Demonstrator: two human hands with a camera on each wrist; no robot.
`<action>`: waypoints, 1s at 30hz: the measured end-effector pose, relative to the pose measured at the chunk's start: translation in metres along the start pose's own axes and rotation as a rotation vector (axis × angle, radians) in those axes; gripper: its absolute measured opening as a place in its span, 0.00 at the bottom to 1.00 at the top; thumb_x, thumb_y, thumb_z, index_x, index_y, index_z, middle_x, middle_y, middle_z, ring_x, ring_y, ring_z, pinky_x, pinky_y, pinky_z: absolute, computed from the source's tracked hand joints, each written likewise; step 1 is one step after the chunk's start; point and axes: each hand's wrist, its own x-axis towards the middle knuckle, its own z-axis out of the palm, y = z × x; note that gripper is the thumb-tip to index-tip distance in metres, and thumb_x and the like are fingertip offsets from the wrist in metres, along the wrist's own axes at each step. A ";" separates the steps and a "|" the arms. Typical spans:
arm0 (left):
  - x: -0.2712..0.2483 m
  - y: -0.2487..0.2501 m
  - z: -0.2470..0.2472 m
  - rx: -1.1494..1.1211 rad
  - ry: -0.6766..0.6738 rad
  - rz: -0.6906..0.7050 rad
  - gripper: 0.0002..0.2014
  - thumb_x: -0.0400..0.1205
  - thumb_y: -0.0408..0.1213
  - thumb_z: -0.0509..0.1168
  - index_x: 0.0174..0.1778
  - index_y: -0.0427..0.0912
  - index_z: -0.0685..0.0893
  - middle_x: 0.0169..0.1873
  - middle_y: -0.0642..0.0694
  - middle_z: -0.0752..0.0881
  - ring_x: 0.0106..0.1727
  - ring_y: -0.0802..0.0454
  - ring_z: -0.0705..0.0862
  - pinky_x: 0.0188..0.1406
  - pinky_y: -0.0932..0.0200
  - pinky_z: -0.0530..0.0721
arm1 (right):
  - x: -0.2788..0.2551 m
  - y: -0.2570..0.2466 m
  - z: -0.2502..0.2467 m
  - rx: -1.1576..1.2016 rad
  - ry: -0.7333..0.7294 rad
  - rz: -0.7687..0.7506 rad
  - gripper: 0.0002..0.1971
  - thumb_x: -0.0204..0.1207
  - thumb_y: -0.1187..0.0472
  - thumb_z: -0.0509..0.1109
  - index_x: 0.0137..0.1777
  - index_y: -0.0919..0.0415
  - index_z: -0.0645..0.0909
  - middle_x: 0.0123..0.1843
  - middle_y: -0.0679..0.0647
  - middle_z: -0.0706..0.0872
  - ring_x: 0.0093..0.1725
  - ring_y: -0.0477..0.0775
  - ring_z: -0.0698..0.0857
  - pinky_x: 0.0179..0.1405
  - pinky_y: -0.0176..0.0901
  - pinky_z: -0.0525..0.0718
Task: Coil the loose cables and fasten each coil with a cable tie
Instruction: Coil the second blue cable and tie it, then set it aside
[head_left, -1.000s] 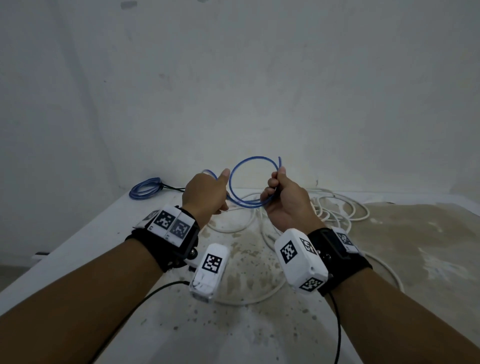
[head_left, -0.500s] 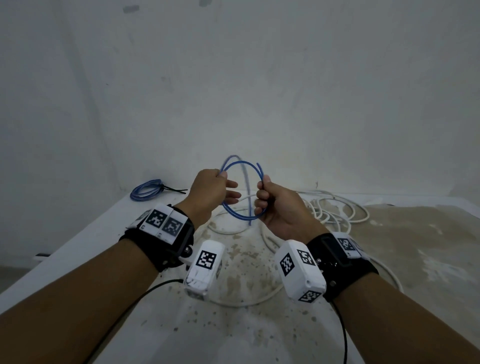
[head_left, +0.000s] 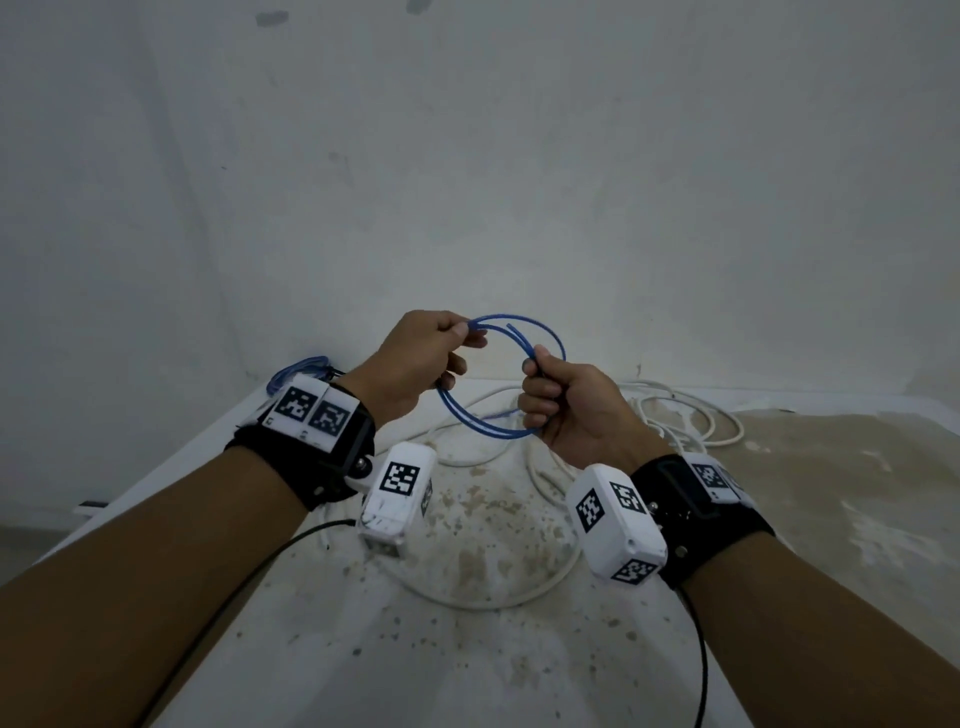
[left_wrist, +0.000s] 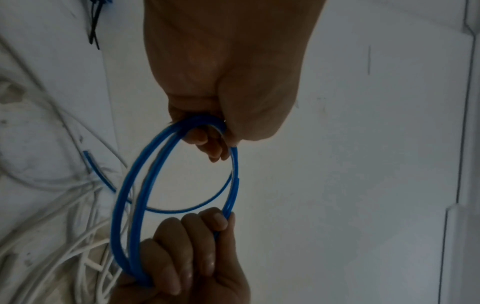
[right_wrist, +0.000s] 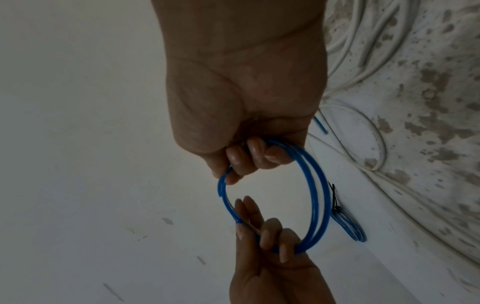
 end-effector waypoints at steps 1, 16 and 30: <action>0.000 0.002 0.000 0.015 -0.021 0.004 0.13 0.90 0.33 0.54 0.60 0.39 0.85 0.48 0.45 0.89 0.27 0.56 0.74 0.24 0.62 0.75 | 0.000 -0.001 0.000 -0.001 -0.003 0.000 0.16 0.87 0.53 0.61 0.38 0.59 0.76 0.24 0.46 0.62 0.22 0.45 0.62 0.22 0.36 0.65; -0.004 0.025 -0.011 0.395 -0.216 0.295 0.09 0.86 0.37 0.65 0.41 0.42 0.86 0.24 0.58 0.84 0.21 0.63 0.75 0.22 0.70 0.73 | -0.001 -0.011 0.001 -0.111 -0.043 -0.032 0.16 0.86 0.54 0.62 0.37 0.58 0.76 0.23 0.45 0.61 0.21 0.44 0.60 0.20 0.35 0.62; -0.001 0.019 0.013 0.205 0.004 0.110 0.26 0.80 0.51 0.72 0.36 0.25 0.86 0.31 0.37 0.70 0.34 0.45 0.70 0.30 0.65 0.69 | -0.006 -0.016 0.011 -0.417 0.046 -0.098 0.20 0.85 0.49 0.65 0.46 0.67 0.85 0.25 0.49 0.75 0.24 0.47 0.73 0.29 0.39 0.78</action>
